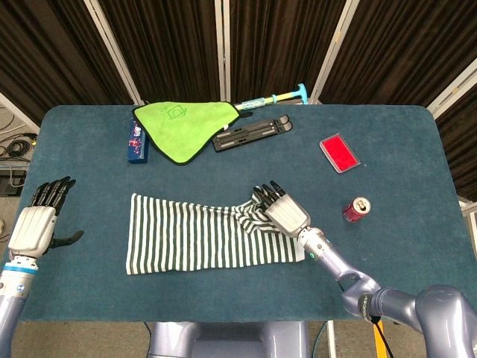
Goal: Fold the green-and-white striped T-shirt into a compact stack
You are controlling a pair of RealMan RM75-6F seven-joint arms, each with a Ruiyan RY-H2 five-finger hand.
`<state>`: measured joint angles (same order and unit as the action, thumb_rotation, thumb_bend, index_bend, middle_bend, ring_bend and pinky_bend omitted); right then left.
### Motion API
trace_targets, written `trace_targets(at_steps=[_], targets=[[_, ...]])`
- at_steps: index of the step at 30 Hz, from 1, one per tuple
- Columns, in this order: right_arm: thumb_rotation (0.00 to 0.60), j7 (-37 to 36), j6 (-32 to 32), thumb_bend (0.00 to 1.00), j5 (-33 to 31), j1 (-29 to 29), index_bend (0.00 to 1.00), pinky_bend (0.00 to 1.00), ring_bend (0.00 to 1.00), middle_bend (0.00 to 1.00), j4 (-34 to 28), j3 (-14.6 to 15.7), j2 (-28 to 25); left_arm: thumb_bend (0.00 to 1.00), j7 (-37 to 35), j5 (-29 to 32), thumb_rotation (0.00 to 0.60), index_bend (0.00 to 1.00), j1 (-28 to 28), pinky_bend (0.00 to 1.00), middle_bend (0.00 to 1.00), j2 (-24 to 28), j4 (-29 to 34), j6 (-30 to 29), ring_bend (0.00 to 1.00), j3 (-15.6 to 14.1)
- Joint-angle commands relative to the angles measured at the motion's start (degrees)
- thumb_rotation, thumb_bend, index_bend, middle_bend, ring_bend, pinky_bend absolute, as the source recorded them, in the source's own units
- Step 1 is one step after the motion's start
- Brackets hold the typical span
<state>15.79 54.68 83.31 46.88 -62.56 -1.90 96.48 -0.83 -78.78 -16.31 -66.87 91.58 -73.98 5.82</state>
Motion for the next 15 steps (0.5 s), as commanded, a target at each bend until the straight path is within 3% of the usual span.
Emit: trace_targets(at_steps=[1,5,8,15], targets=[[0.600,0.2,0.2,0.34,0.0,-0.5,0.39,0.00,0.00,0.00,-2.0,-0.1,-0.8,0.20,-0.1,0.0,0.600,0.00,0.0,0.00,0.00,0.0,0.0,0.1,0.00,0.0],[0.600,1.8,1.3,0.32,0.0,-1.1,0.12,0.00,0.00,0.00,-4.3,-0.6,-1.7,0.20,-0.2,0.0,0.600,0.00,-0.1,0.00,0.00,0.1,0.0,0.2,0.00,0.0],[0.600,2.6,2.1,0.32,-0.4,-1.7,0.02,0.00,0.00,0.00,-6.4,-1.0,-2.7,0.20,-0.4,-0.1,0.600,0.00,0.0,0.00,0.00,0.1,0.0,0.1,0.00,0.0],[0.600,2.6,3.2,0.34,-0.1,-2.7,0.00,0.00,0.00,0.00,-11.8,-1.4,-6.0,0.20,-0.7,-0.5,0.600,0.00,0.1,0.00,0.00,0.4,0.4,-0.2,0.00,-0.1]])
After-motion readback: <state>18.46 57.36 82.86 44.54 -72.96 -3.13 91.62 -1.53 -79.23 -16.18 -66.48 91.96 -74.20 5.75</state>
